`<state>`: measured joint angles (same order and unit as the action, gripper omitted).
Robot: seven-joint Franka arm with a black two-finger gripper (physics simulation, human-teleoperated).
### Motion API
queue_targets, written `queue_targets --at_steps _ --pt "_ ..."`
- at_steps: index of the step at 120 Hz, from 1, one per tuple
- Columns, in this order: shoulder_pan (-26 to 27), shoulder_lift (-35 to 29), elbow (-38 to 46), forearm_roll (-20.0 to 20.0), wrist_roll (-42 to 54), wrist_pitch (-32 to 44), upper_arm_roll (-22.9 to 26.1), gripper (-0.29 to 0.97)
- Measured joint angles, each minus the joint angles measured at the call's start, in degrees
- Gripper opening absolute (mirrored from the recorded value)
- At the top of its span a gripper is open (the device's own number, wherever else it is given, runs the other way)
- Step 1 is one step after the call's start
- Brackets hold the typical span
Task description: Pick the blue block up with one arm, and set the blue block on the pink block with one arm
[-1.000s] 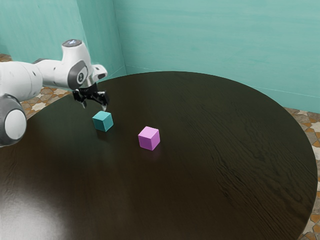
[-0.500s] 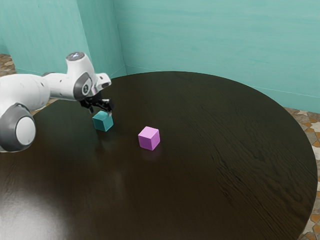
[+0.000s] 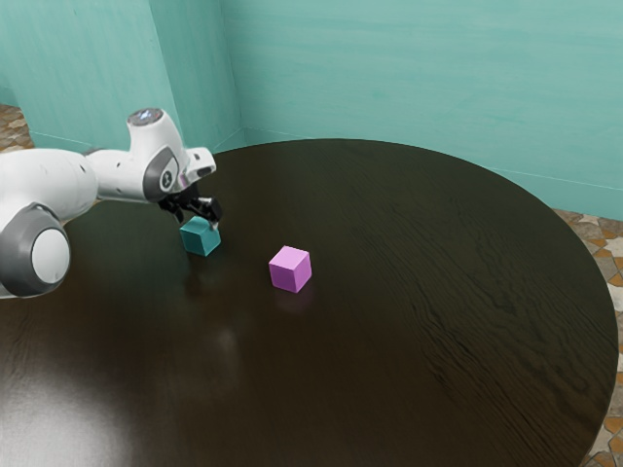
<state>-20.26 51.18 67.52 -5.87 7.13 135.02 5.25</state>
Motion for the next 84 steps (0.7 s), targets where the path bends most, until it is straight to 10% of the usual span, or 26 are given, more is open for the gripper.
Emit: queue_targets --at_steps 71,84 --pt "-1.27 0.02 4.67 2.68 4.15 4.45 1.07 0.68" --pt "-1.22 -0.35 4.86 2.67 4.64 5.14 0.98 0.51"
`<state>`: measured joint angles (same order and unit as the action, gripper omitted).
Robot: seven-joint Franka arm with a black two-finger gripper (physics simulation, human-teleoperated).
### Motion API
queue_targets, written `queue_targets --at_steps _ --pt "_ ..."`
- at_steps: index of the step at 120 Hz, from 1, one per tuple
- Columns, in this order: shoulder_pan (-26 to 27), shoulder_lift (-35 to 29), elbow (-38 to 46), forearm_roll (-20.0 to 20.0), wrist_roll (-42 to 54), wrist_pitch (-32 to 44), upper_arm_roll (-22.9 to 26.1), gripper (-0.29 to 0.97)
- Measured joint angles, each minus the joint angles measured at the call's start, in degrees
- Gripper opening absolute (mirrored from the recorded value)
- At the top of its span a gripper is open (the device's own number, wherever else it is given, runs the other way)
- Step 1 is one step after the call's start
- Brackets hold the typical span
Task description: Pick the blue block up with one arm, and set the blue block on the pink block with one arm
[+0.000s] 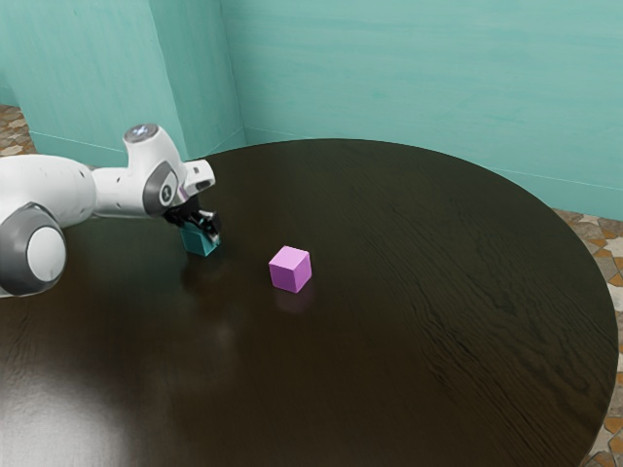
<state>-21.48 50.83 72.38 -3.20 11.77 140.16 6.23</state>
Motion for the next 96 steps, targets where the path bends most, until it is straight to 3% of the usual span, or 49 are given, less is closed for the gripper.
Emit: queue_targets --at_steps 12,24,58,96 --pt "0.0 -0.28 0.18 -0.24 0.25 0.4 -0.18 0.39" --pt "0.05 -1.23 1.64 -0.56 0.13 0.71 -0.38 0.34" --pt "4.04 -18.02 17.08 -1.08 -3.26 1.17 -0.48 0.32" --pt "11.61 -18.41 17.62 -1.27 -9.55 1.37 -0.05 0.32"
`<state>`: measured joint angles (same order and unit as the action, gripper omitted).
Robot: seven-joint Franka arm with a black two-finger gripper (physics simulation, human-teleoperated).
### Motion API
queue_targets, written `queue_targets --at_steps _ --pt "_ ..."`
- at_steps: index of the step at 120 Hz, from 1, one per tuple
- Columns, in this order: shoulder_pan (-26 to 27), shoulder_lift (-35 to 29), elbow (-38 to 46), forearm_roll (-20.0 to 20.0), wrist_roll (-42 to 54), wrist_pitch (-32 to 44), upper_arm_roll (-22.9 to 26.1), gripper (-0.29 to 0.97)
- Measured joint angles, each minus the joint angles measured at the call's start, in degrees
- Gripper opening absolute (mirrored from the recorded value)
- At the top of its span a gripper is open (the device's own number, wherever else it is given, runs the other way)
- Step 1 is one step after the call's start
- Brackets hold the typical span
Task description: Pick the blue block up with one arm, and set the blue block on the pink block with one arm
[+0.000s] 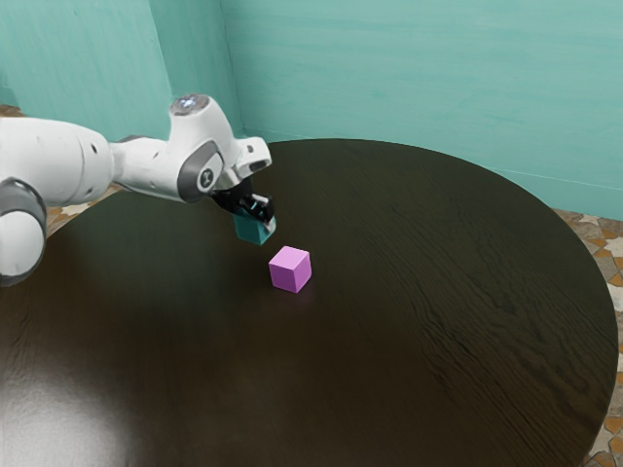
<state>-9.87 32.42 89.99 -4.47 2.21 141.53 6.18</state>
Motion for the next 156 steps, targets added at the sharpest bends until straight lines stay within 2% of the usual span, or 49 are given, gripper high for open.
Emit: queue_targets --at_steps 25,87,156 --pt "2.48 1.52 -0.21 0.0 -3.89 0.6 0.75 0.32" --pt "3.82 3.74 -2.09 0.04 -10.92 1.45 1.18 0.33" --pt "4.63 -1.12 3.3 -0.03 -15.7 1.44 1.26 0.33"
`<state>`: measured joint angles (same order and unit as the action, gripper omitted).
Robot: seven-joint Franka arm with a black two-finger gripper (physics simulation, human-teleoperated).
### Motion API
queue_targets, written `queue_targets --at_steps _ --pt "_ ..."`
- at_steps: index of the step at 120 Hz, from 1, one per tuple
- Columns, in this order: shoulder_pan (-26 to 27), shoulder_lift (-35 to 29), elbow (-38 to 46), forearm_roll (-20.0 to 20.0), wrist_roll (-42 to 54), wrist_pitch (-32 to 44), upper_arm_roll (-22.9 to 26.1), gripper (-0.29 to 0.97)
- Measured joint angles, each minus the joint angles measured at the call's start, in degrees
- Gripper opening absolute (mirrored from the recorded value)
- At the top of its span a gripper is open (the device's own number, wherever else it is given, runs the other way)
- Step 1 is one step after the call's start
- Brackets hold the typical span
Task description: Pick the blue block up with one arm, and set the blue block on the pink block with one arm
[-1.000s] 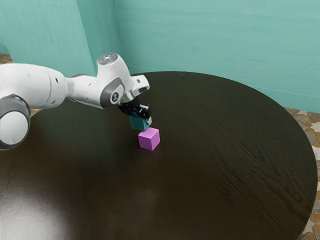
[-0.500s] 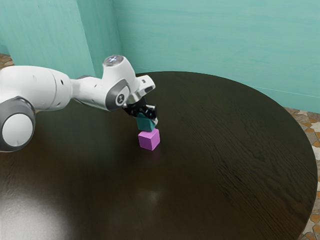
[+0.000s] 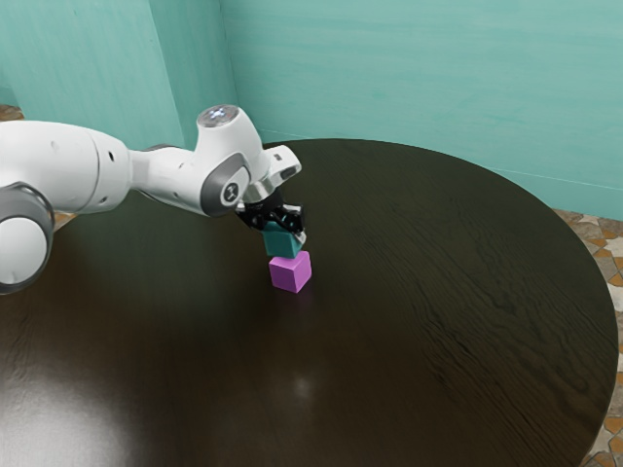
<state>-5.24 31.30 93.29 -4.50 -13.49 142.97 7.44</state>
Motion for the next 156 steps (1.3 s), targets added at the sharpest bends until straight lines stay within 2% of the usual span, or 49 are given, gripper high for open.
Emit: queue_targets --at_steps 33,91,98,127,145,156 --pt "0.0 -1.23 2.43 -0.01 -0.26 -0.01 0.03 0.33" --pt "-0.13 -0.3 1.6 0.12 3.48 0.64 0.09 0.33" --pt "-0.12 -0.25 1.6 0.36 4.05 0.77 0.13 0.4" --pt "-0.05 -1.19 1.67 1.04 6.77 1.16 0.2 0.57" --pt "0.28 -6.03 2.41 0.79 7.98 1.08 0.07 0.62" --pt "0.51 -11.68 2.54 1.12 8.56 -1.06 -0.03 0.64"
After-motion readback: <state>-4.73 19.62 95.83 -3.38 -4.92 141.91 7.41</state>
